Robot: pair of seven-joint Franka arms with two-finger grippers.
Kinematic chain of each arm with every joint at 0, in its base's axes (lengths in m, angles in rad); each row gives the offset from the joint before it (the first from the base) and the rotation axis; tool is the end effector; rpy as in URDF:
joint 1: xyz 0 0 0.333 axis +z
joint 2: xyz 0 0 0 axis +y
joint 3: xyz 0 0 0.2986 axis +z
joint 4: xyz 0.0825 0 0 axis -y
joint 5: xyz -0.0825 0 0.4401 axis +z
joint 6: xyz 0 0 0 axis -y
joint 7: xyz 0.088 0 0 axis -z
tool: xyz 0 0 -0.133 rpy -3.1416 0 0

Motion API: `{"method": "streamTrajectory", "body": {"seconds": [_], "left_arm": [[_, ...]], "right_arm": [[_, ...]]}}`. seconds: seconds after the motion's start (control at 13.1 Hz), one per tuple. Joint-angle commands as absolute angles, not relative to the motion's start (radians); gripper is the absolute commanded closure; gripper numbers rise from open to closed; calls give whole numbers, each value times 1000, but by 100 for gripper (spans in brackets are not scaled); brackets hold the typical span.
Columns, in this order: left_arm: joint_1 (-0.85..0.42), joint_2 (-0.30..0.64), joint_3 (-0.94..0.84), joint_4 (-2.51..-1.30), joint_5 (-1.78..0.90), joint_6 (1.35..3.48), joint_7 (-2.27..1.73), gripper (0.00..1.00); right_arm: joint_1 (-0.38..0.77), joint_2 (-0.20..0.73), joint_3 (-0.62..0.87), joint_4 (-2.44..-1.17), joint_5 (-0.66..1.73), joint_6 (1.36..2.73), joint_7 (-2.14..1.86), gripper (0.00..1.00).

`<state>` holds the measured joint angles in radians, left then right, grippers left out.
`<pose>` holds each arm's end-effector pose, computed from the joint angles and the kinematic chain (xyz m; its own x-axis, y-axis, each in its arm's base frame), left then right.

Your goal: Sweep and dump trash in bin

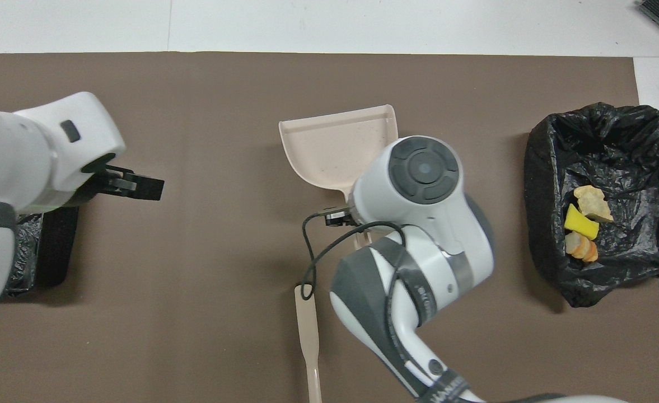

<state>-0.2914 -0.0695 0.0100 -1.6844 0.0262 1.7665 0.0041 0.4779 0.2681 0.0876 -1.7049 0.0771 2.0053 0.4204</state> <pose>0.5888 -0.1669 0.5815 0.9471 -0.2833 0.1508 -0.2826 -0.9589 -0.0261 0.5793 0.3716 0.3737 0.9938 0.1105 -0.0097 0.1090 -0.9891 -0.0986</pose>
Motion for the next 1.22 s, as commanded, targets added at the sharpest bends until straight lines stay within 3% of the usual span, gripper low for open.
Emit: {"method": "streamTrajectory", "body": {"seconds": [0.0,0.15,0.46,0.54,0.69,0.84,0.92,0.99,1.07,1.15], "left_arm": [[-198,-17,-3,-1538,-66,1624,49,0],[-193,15,-2,-1453,-63,1556,66,0],[-192,18,-2,-1439,11,1549,144,0],[-192,18,-2,-1440,8,1548,144,0],[-189,15,-2,-1443,5,1548,143,0],[-150,6,-2,-1451,2,1555,140,0],[-147,3,-2,-1459,0,1554,141,0],[-138,2,-2,-1462,0,1551,146,0],[-132,2,-2,-1463,0,1549,144,0],[-132,0,-2,-1465,0,1548,132,0]], "right_arm": [[521,432,87,-1527,87,2006,527,100],[563,506,87,-1497,86,2093,593,100],[569,528,87,-1523,94,2140,595,100],[568,529,87,-1537,94,2152,595,84],[563,525,87,-1577,95,2178,586,72],[558,517,89,-1597,115,2178,580,69],[558,517,87,-1598,127,2178,580,61],[558,517,87,-1595,127,2178,577,16],[560,517,87,-1589,115,2174,559,0],[558,505,87,-1588,123,2162,552,0]]}}
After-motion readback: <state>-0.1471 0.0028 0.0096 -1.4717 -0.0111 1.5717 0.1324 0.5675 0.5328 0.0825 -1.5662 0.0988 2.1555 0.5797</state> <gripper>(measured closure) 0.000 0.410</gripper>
